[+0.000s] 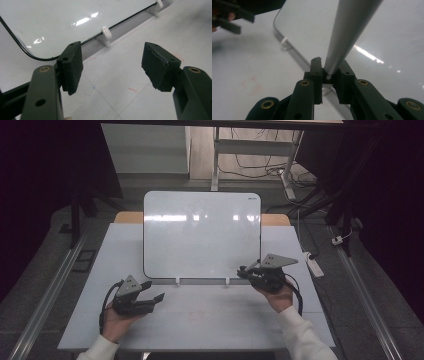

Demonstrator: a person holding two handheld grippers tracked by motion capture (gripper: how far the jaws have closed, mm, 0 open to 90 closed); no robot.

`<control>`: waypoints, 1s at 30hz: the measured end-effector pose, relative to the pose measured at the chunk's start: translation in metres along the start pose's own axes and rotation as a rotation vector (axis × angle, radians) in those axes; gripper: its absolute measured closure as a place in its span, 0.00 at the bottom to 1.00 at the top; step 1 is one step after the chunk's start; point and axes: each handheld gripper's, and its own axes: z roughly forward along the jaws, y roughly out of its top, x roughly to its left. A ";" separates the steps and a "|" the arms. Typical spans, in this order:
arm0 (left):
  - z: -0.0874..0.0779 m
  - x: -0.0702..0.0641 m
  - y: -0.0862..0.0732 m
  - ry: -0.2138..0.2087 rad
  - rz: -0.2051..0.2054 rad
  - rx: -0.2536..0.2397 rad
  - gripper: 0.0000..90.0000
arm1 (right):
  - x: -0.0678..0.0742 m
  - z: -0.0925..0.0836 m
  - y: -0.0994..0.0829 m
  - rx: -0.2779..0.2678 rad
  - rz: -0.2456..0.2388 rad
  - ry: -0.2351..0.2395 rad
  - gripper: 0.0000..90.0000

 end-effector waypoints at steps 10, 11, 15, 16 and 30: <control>-0.003 -0.002 0.000 0.005 0.006 -0.019 0.38 | 0.031 0.010 -0.015 0.046 -0.003 0.129 0.86; -0.003 -0.003 0.000 0.005 0.010 -0.019 0.38 | 0.034 0.013 -0.015 0.055 -0.008 0.143 0.86; -0.001 -0.003 0.001 0.002 0.010 -0.017 0.38 | 0.045 0.020 -0.015 0.076 -0.030 0.187 0.86; -0.001 -0.003 0.001 0.002 0.010 -0.018 0.38 | 0.045 0.020 -0.015 0.076 -0.030 0.187 0.86; 0.004 -0.008 0.007 -0.016 0.024 -0.040 0.38 | 0.061 0.030 -0.014 0.086 -0.044 0.209 0.86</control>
